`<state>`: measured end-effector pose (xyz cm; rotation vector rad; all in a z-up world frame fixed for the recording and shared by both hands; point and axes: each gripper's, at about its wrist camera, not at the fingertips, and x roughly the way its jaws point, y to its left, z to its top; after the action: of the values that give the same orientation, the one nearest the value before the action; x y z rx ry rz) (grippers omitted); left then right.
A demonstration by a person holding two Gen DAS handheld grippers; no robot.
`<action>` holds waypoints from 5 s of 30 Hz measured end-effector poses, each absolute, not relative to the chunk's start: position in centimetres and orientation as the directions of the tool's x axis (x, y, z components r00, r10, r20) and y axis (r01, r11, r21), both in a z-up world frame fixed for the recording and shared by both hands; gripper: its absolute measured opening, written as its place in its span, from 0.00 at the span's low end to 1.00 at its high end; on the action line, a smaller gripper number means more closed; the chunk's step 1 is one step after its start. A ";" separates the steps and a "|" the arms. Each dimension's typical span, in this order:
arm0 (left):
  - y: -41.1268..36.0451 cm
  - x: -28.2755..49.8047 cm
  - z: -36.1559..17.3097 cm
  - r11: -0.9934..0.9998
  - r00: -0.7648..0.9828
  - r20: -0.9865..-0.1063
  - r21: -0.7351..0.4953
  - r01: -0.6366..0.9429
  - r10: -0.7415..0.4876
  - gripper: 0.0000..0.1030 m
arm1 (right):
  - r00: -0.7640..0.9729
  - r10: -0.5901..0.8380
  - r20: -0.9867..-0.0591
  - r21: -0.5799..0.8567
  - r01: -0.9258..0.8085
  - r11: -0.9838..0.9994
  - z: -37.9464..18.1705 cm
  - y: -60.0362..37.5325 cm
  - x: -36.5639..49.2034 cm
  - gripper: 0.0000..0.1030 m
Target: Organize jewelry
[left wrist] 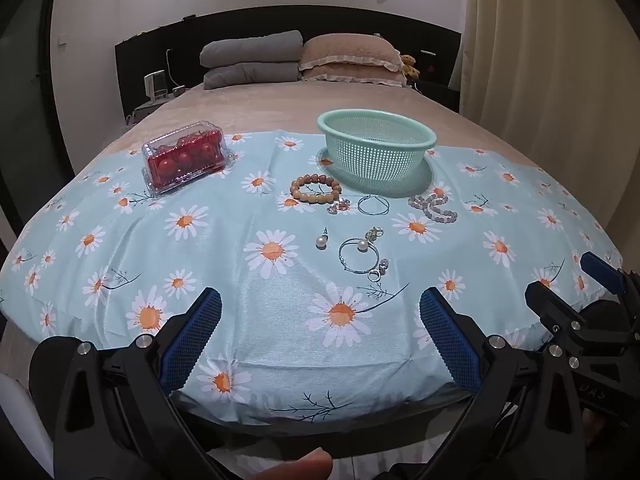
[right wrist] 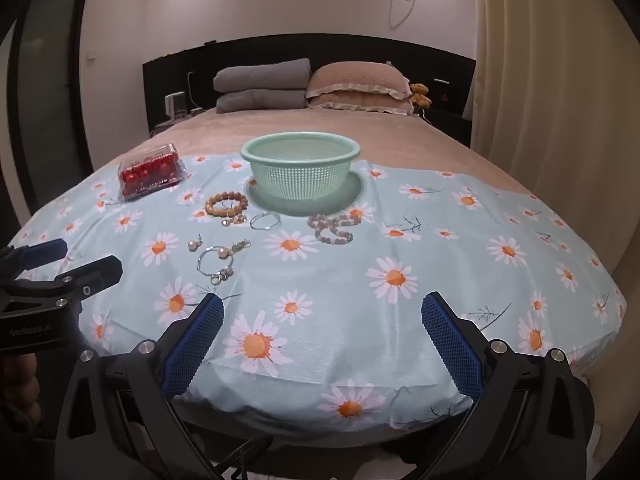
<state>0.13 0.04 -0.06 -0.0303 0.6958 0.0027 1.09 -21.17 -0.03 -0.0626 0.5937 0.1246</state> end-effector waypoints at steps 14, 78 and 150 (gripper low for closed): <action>0.2 0.0 -0.6 0.999 0.764 -0.645 -0.033 -0.010 -0.014 0.95 | 0.821 0.103 -0.562 -0.029 -0.144 0.989 0.0 -20.9 1.1 0.93; 1.0 3.7 -3.5 0.998 0.673 -0.739 -0.052 -0.031 -0.017 0.95 | 0.743 0.112 -0.660 -0.027 -0.173 0.984 -2.8 -20.0 4.9 0.93; -0.4 16.2 -8.8 0.974 0.664 -0.746 0.108 0.201 -0.054 0.11 | 0.650 0.178 -0.739 0.025 -0.238 0.971 -8.7 -20.2 24.1 0.06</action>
<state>16.18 -0.39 -8.79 0.1872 0.8333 -0.1451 24.10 -20.15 -8.68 -0.0762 0.8301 0.2365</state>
